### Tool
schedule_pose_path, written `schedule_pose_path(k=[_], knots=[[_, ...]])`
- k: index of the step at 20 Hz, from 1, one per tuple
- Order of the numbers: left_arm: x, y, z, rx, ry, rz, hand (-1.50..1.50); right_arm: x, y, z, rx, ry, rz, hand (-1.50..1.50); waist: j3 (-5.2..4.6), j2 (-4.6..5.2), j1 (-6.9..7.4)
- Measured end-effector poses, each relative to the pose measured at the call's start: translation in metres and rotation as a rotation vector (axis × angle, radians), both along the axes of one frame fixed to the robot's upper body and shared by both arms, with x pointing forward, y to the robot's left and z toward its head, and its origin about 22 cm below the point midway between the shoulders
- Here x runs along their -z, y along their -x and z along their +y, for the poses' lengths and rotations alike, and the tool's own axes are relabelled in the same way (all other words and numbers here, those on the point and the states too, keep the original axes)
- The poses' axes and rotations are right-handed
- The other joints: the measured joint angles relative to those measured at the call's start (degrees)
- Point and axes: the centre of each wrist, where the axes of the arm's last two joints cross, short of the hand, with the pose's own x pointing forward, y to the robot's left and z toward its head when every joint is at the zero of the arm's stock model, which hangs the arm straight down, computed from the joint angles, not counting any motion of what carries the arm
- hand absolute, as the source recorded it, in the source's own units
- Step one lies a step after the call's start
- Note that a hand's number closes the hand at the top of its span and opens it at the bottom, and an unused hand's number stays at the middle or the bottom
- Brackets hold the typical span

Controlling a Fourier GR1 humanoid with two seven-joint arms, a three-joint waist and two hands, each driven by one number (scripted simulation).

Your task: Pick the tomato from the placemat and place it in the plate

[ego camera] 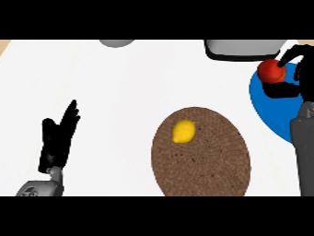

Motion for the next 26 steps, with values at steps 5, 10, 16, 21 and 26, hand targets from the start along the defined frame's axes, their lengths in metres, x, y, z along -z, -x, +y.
schedule_pose_path(k=[5, 10, 16, 21, 26], knots=[[0.002, 0.004, -0.003, 0.004, 0.004, 0.004, 0.0, -0.003, -0.004, -0.038, 0.078, -0.025, 0.012, 1.5, 0.01, 0.05, 0.2], [0.002, 0.0, -0.002, 0.006, 0.003, -0.001, 0.0, 0.007, -0.018, -0.07, 0.126, -0.038, 0.053, 1.5, 0.02, 0.13, 0.43], [0.005, 0.006, -0.002, 0.01, 0.004, -0.005, 0.0, 0.033, -0.028, -0.107, 0.159, -0.038, 0.157, 1.5, 0.04, 0.23, 0.78], [0.004, 0.007, 0.001, 0.015, 0.004, -0.005, 0.0, 0.05, -0.028, -0.138, 0.131, -0.1, 0.295, 1.5, 0.07, 0.36, 1.12], [-0.005, 0.001, -0.001, 0.017, 0.005, -0.005, 0.0, 0.07, -0.023, -0.158, 0.095, -0.166, 0.475, -1.5, 0.1, 0.45, 1.28]])
